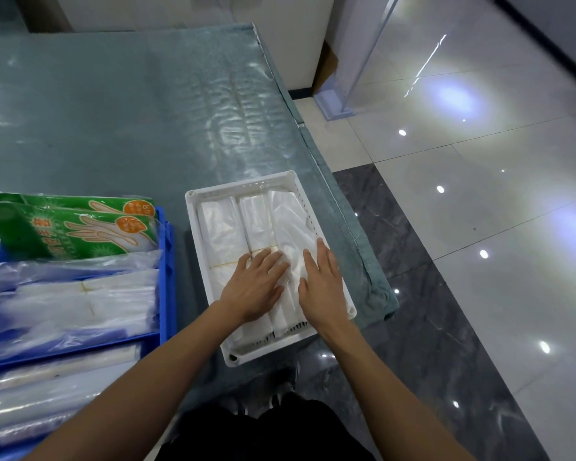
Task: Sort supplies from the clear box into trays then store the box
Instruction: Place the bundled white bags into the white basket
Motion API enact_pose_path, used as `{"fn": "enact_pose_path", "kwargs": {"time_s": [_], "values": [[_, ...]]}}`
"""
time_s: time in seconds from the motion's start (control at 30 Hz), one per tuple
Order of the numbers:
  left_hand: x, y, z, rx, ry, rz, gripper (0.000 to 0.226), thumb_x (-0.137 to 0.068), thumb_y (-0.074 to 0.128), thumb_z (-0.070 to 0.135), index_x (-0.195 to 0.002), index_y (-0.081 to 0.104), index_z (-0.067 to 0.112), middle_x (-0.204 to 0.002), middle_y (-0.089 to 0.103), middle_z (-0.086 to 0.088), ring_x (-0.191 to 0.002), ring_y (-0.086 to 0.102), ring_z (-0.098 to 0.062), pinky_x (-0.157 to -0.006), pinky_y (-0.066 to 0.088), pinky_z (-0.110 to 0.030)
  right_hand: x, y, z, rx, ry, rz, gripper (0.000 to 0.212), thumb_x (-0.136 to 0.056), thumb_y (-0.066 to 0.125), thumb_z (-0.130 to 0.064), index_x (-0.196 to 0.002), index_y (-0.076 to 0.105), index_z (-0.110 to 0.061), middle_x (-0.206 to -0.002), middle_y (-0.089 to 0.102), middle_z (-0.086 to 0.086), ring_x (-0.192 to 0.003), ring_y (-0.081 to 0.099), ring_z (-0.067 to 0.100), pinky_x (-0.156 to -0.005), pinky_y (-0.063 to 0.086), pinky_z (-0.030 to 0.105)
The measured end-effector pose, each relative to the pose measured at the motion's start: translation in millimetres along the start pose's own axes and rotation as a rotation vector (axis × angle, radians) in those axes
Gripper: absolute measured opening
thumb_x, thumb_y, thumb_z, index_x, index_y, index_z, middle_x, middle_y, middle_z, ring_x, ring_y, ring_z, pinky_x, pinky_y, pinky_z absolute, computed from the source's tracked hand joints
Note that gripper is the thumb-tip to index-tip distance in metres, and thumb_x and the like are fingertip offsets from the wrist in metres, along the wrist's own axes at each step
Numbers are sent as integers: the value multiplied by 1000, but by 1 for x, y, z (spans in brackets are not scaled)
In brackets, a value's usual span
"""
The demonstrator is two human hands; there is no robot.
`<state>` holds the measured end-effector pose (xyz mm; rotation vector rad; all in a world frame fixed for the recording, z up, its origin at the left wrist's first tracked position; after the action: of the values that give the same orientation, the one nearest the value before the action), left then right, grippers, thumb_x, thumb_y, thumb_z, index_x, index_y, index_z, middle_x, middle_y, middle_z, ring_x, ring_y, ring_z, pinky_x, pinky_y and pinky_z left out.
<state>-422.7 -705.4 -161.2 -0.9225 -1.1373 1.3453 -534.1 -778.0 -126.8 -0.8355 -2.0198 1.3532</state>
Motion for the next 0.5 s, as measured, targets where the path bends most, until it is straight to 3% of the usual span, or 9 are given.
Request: {"fn": "enact_pose_path", "kwargs": {"time_s": [0.1, 0.27, 0.4, 0.5], "values": [[1, 2, -1, -12, -5, -41, 54, -99, 44, 43, -148, 37, 21, -158, 35, -6, -147, 31, -30, -115, 30, -53, 2, 5, 1, -38, 3, -37, 53, -100, 47, -15, -151, 34, -11, -165, 16, 11, -152, 15, 26, -123, 13, 36], [10, 0, 0, -48, 8, -46, 55, -98, 49, 41, -148, 37, 21, -158, 35, -8, -147, 31, -31, -114, 30, -54, -6, 17, 6, -104, 115, -163, 56, -105, 38, -26, -155, 21, -8, -165, 14, 14, -153, 9, 26, -125, 10, 36], [17, -1, -2, -49, 2, -52, 54, -99, 48, 41, -148, 38, 21, -160, 33, -8, -149, 27, -32, -116, 26, -55, -17, 17, 5, -92, 150, -231, 50, -105, 39, -27, -149, 33, -5, -159, 29, 16, -149, 22, 29, -122, 18, 40], [20, -6, -3, -57, -30, -60, 53, -101, 43, 42, -149, 37, 21, -161, 30, -7, -150, 23, -31, -119, 21, -54, -18, 11, 0, -51, 131, -230, 51, -104, 42, -27, -150, 34, -8, -159, 30, 15, -148, 25, 30, -122, 21, 41]]}}
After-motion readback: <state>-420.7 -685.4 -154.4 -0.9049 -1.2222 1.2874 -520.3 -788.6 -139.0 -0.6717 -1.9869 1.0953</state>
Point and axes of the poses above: each hand's wrist, its own x-axis away from the middle knuckle, its own y-axis out of the palm, z = x × y, the point moved 7 cm from there along -x, towards the middle knuckle
